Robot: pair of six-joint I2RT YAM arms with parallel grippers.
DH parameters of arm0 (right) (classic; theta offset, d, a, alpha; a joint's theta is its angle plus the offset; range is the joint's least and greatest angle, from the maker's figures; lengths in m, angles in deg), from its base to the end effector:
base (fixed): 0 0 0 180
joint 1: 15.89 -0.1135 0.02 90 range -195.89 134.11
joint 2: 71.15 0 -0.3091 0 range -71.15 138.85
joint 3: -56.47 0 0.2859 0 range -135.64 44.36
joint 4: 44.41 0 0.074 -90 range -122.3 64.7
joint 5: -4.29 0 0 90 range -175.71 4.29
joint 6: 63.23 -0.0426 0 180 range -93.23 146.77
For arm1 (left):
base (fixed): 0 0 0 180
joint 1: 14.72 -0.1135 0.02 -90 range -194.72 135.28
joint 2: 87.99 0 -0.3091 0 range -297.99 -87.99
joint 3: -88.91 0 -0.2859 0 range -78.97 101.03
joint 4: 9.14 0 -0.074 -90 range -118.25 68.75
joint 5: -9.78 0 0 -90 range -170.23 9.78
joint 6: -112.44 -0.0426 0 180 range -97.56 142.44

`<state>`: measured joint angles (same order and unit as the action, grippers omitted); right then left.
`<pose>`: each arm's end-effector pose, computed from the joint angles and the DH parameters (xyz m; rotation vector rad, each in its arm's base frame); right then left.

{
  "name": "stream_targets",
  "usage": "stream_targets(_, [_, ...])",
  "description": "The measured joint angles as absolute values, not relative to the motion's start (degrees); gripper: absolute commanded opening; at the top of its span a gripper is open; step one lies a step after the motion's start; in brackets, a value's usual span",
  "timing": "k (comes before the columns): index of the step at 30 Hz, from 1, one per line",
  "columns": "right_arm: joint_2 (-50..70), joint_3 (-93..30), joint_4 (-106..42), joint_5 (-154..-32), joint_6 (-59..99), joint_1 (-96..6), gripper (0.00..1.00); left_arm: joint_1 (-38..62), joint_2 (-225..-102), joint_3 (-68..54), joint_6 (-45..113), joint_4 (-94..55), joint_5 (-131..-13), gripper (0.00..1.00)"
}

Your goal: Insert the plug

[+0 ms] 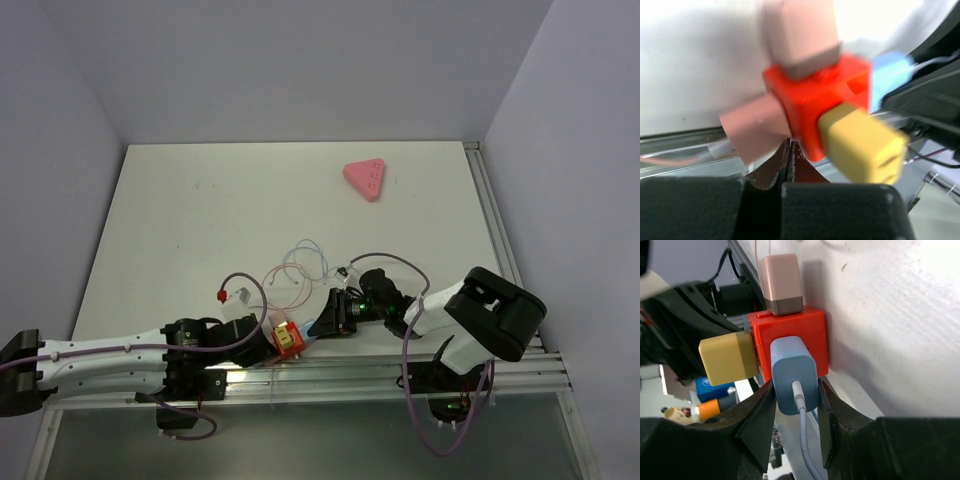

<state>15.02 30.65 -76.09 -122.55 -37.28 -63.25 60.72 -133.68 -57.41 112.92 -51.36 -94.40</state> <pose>0.1408 0.1906 0.1216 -0.1250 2.5331 1.6857 0.0481 -0.1436 0.1816 -0.4620 2.6698 -0.8258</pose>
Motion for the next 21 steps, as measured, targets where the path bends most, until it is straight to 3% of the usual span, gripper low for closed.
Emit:
stream_targets(6, [13.4,29.9,-72.6,-123.3,-34.8,-63.6,0.0,57.2,-131.1,-56.2,109.6,-54.3,-96.6,0.0])
stream_targets(21, [16.8,29.7,-76.5,-125.4,-35.4,-63.1,0.0,52.2,-143.0,-57.5,102.4,-46.9,-94.7,0.0])
